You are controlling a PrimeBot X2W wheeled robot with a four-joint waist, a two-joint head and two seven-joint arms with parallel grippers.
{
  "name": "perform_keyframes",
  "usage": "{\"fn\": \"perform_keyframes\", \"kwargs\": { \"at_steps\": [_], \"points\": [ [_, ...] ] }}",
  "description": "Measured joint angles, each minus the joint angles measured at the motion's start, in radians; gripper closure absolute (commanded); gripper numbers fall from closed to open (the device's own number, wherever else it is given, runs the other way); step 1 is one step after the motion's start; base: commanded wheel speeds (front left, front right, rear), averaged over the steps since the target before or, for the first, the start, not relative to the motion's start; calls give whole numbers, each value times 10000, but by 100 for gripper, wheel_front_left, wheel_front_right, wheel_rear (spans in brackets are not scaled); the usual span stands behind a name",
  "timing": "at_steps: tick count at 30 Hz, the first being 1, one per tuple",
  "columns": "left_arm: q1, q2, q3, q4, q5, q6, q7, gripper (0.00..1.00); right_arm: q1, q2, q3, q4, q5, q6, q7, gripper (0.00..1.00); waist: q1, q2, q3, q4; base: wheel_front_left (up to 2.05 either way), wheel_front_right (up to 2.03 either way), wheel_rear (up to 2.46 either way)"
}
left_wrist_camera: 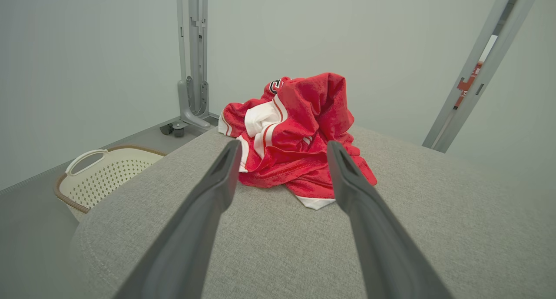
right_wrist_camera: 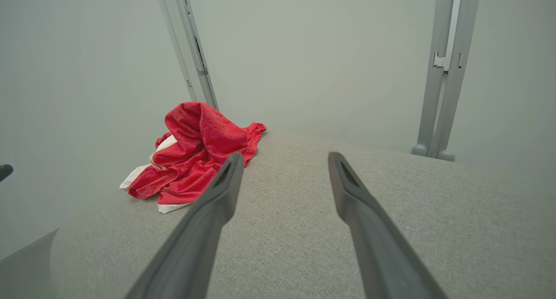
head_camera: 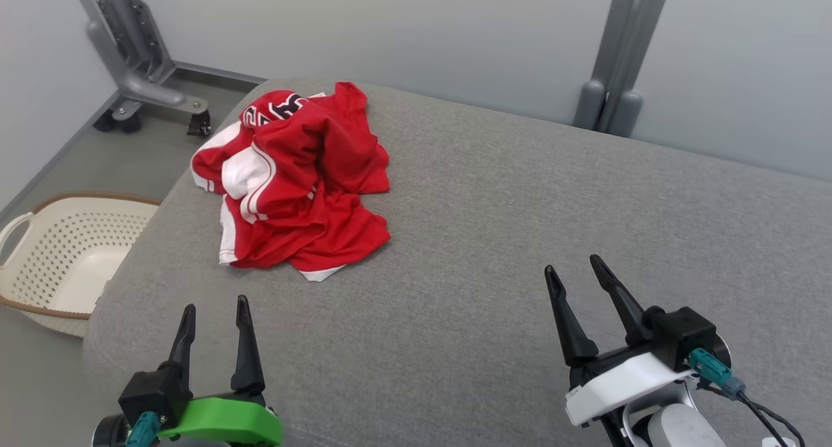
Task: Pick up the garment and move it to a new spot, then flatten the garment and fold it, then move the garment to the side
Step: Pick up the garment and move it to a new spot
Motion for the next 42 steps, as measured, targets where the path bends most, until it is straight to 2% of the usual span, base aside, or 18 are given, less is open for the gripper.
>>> {"fn": "perform_keyframes", "kwargs": {
  "at_steps": [5,11,19,28,33,36,42],
  "points": [
    [45,0,31,-48,61,-8,0,0,79,-8,150,82,215,0,-2,0,0,0,-92,629,0,0,0],
    [155,4,148,-155,86,4,0,0,-29,4,407,157,293,2,-2,0,0,0,-151,1008,0,0,0],
    [156,2,48,-196,144,10,0,0,-24,2,364,194,291,2,-2,0,0,0,-86,1001,0,0,0],
    [-263,4,144,-63,307,-203,0,0,-213,2,127,155,100,2,0,0,0,0,359,824,0,0,0],
    [-1028,4,322,211,497,-529,0,0,-593,8,-199,19,-360,2,-2,0,0,0,886,620,0,0,0],
    [-1871,50,474,439,698,-918,0,0,-903,6,-548,-157,-539,2,0,0,0,0,1331,464,0,0,0],
    [-3899,658,-29,1983,1066,-1413,0,0,-1354,6,-1331,-479,-1254,2,0,0,0,0,2312,208,0,0,0]
  ]
}}
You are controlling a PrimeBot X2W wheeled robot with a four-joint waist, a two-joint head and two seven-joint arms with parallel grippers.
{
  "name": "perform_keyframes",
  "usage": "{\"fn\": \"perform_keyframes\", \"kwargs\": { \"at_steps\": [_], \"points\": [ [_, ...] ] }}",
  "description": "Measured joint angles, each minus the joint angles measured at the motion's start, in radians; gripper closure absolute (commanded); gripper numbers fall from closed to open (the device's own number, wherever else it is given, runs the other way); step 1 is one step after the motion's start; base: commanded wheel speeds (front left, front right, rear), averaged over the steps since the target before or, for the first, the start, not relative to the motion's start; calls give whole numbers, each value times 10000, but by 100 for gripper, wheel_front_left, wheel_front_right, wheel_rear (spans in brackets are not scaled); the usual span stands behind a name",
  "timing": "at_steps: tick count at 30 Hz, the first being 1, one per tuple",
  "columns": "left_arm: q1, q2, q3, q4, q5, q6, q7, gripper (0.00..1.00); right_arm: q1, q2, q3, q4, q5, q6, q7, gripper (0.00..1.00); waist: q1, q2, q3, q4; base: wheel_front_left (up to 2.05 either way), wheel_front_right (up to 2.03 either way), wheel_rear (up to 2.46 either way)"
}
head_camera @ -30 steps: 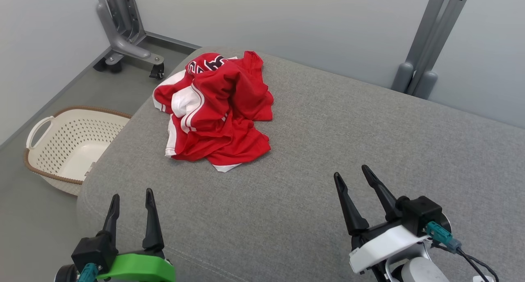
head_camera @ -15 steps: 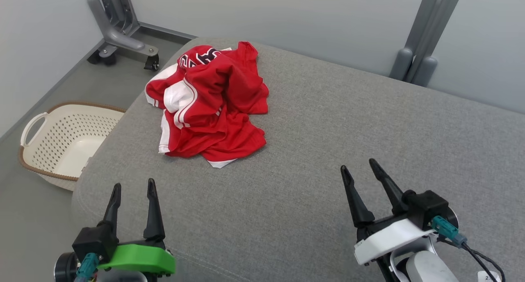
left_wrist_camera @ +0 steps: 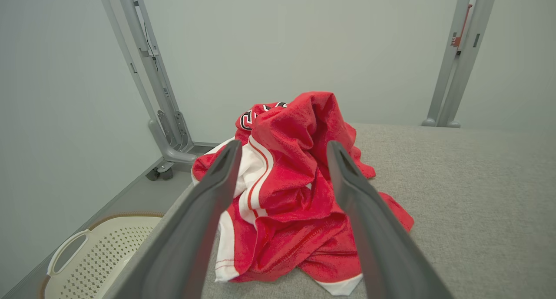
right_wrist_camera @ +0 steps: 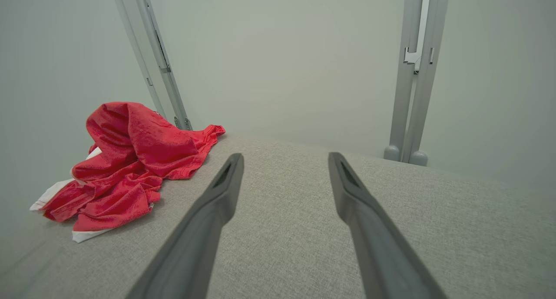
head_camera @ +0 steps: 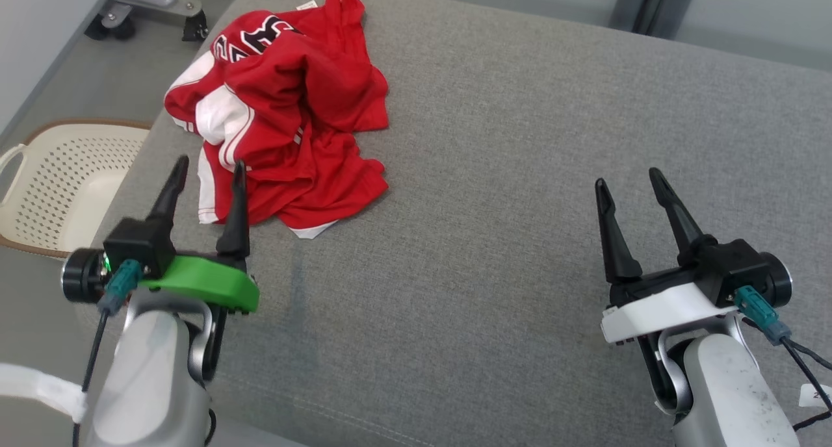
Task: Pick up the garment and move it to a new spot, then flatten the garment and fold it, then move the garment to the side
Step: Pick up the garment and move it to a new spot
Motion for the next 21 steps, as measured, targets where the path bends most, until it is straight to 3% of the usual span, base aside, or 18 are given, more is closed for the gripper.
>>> {"fn": "perform_keyframes", "kwargs": {
  "at_steps": [8,21],
  "points": [
    [-2542,709,-431,2414,-387,-123,328,0,-418,-8,-347,-257,-451,0,0,0,0,0,1204,-371,0,0,0],
    [-4800,1070,-610,5037,-945,-140,75,0,-604,-6,-293,-307,-660,0,0,0,1,0,2360,-954,0,0,0]
  ]
}}
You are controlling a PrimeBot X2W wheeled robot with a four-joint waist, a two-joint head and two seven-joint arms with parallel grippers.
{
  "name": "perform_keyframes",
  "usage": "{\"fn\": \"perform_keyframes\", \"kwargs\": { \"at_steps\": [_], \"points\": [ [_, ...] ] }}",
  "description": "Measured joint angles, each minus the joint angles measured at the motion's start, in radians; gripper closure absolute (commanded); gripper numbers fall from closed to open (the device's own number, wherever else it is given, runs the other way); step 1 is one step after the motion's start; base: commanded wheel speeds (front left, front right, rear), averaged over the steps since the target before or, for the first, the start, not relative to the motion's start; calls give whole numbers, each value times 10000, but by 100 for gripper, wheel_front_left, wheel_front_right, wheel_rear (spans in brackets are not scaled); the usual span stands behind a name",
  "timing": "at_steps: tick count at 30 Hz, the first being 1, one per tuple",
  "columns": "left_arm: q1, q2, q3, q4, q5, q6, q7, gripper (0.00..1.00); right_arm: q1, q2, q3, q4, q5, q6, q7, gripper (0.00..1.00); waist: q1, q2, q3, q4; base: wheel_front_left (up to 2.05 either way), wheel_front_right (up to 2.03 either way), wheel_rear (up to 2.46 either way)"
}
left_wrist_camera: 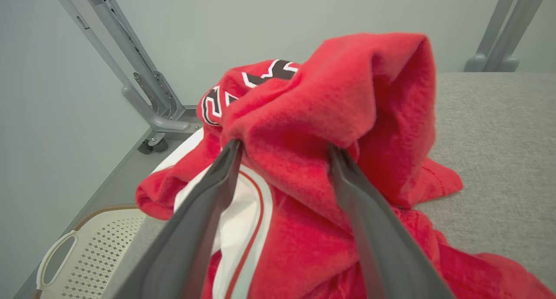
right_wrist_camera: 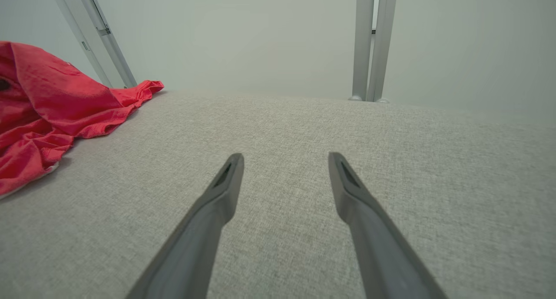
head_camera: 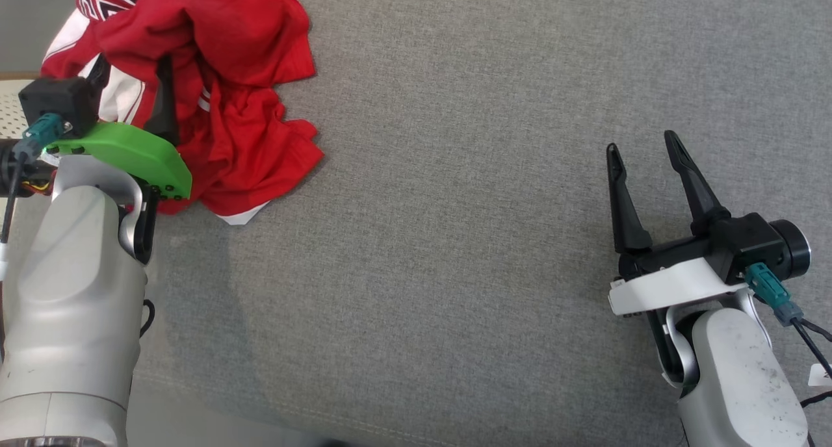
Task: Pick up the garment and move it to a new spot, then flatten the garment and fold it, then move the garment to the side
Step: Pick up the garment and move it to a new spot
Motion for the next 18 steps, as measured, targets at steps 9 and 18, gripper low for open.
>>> {"fn": "perform_keyframes", "kwargs": {
  "at_steps": [9,18],
  "points": [
    [-292,132,75,10,98,0,-56,100,-66,0,84,198,111,0,-2,0,0,0,31,-92,0,0,0],
    [694,303,922,-2545,431,150,-71,100,-44,0,209,497,646,0,-2,0,-1,0,-756,-107,0,0,0]
  ]
}}
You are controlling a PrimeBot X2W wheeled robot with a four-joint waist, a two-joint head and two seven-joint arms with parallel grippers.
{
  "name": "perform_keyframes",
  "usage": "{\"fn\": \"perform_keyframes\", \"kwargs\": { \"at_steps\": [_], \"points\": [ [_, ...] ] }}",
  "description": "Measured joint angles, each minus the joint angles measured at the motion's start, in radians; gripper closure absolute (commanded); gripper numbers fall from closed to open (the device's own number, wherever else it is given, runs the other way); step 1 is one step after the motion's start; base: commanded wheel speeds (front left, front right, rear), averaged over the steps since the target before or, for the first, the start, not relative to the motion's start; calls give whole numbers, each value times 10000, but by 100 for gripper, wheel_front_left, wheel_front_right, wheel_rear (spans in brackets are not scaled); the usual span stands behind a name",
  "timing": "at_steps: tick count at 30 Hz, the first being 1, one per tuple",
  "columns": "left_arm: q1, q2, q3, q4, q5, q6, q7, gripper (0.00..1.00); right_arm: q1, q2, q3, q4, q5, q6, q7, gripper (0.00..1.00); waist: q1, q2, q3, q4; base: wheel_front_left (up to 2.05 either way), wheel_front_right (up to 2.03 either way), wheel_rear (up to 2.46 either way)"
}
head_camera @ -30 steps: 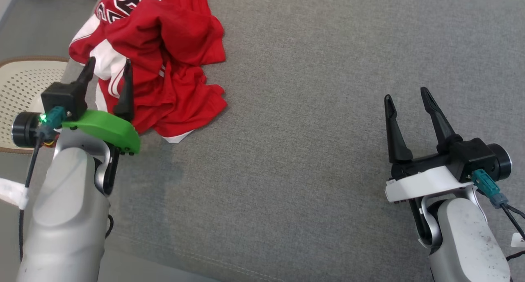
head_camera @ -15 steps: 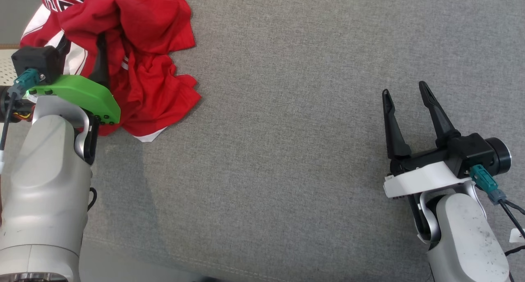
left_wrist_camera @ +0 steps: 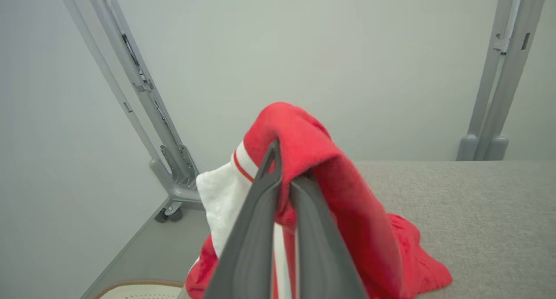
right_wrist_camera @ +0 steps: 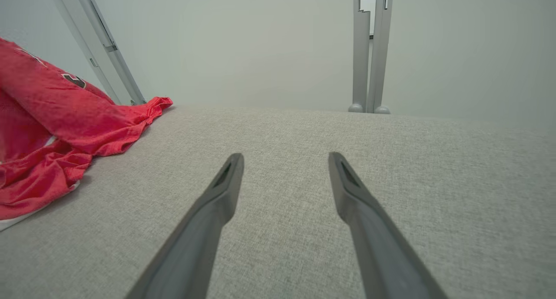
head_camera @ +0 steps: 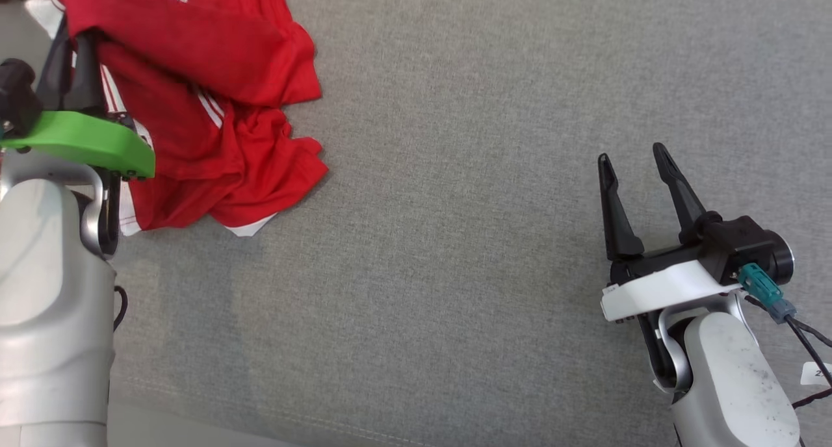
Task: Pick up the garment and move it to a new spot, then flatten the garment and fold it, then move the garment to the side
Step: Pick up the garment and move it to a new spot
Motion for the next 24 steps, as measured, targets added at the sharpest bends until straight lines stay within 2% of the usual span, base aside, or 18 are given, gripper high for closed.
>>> {"fn": "perform_keyframes", "kwargs": {
  "at_steps": [5,10,17,24],
  "points": [
    [699,35,431,-1756,307,13,0,100,174,-2,171,132,449,0,2,0,0,0,-682,-83,0,0,0],
    [1247,48,226,-3080,531,-56,-2,100,412,-4,284,207,894,0,0,0,0,0,-1383,-260,0,0,0],
    [1621,67,-577,-4274,527,-105,0,100,625,-4,399,182,1315,-2,2,0,0,0,-2104,-812,0,0,0],
    [1617,-44,-1755,-5333,238,-146,596,100,682,-6,418,61,1549,-2,0,0,0,0,-2374,-1799,0,0,0]
  ]
}}
